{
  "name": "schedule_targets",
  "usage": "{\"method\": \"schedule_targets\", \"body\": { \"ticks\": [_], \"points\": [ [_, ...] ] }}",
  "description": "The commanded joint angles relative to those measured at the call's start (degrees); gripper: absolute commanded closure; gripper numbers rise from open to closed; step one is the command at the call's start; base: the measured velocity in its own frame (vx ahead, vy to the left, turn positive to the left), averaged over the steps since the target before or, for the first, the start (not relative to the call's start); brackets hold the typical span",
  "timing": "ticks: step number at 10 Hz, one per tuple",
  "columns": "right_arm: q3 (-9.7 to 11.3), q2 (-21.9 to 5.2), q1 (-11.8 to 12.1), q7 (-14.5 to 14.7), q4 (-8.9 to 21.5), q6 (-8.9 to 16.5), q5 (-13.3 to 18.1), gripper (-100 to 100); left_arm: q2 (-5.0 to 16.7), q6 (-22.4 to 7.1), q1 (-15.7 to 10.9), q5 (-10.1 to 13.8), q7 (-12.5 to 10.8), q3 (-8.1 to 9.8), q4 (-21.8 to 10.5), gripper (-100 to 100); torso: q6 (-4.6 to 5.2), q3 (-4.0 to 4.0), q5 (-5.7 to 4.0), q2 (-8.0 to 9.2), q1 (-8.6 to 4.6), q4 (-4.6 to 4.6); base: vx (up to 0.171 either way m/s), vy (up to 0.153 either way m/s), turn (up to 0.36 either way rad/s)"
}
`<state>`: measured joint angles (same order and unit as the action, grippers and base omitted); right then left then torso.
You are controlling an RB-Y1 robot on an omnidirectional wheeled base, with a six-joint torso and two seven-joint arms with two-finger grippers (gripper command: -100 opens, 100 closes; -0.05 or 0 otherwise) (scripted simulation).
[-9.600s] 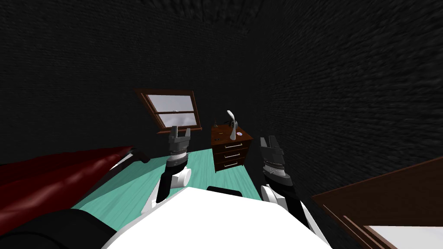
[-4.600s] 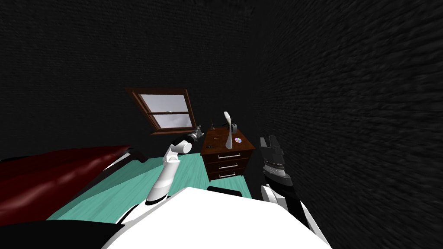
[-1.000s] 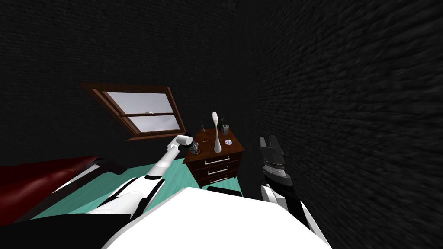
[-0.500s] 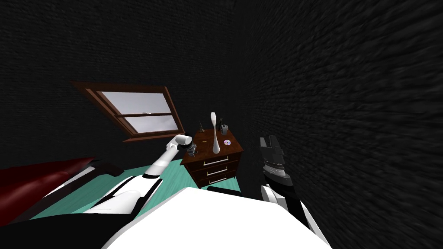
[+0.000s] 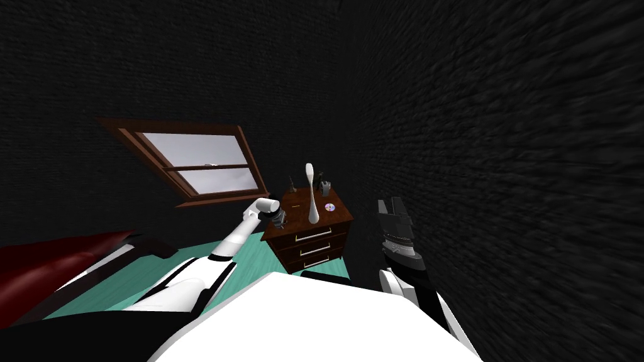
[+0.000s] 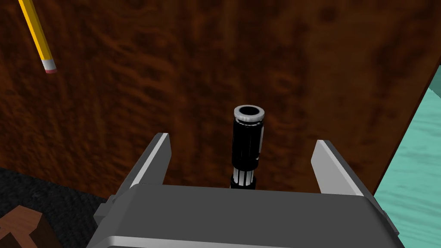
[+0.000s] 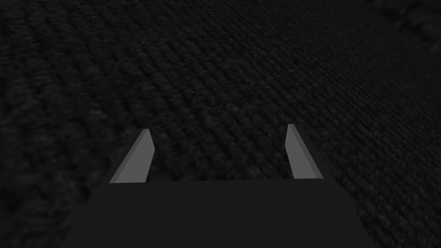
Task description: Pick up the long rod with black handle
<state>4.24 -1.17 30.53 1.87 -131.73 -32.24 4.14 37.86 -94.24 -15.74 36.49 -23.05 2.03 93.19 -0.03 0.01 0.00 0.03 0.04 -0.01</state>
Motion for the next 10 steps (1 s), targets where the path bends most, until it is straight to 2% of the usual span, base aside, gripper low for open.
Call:
{"method": "schedule_targets", "body": {
  "ticks": [1,5,6,7,8,9,10],
  "points": [
    [0.00,0.00,0.00,0.00,0.00,0.00,0.00,0,0.00,0.00,0.00,0.00,0.00,0.00,0.00,100,0.00,0.00,0.00,0.00,0.00,0.00,0.000,0.000,0.000],
    [0.00,0.00,0.00,0.00,0.00,0.00,0.00,0,0.01,-0.02,-0.03,0.00,-0.01,0.01,0.04,100,0.01,-0.04,0.03,-0.05,0.04,-0.03,0.000,0.000,0.000],
    [0.00,0.00,0.00,0.00,0.00,0.00,0.00,0,0.01,-0.02,-0.03,0.00,-0.01,0.01,0.04,0,0.01,-0.04,0.03,-0.05,0.04,-0.04,0.000,0.000,0.000],
    [0.00,0.00,0.00,0.00,0.00,0.00,0.00,0,0.72,-1.93,-0.53,0.87,-0.70,0.30,1.58,100,0.01,-0.04,0.03,-0.05,0.04,-0.04,-0.006,0.000,0.040],
    [0.00,0.00,0.00,0.00,0.00,0.00,0.00,0,1.02,-2.74,-0.67,1.24,-1.01,0.45,2.33,100,0.00,-0.02,0.01,-0.03,0.03,-0.01,-0.005,0.001,0.030],
    [0.00,0.00,0.00,0.00,0.00,0.00,0.00,0,0.76,-1.97,-0.43,0.93,-0.78,0.34,1.96,100,-0.01,0.00,0.01,0.01,0.03,-0.01,0.000,0.000,0.000],
    [0.00,0.00,0.00,0.00,0.00,0.00,0.00,0,0.82,-2.27,-0.41,0.99,-0.90,0.39,2.17,0,0.00,-0.02,0.03,-0.01,0.04,-0.03,0.000,0.000,0.000]
  ]
}}
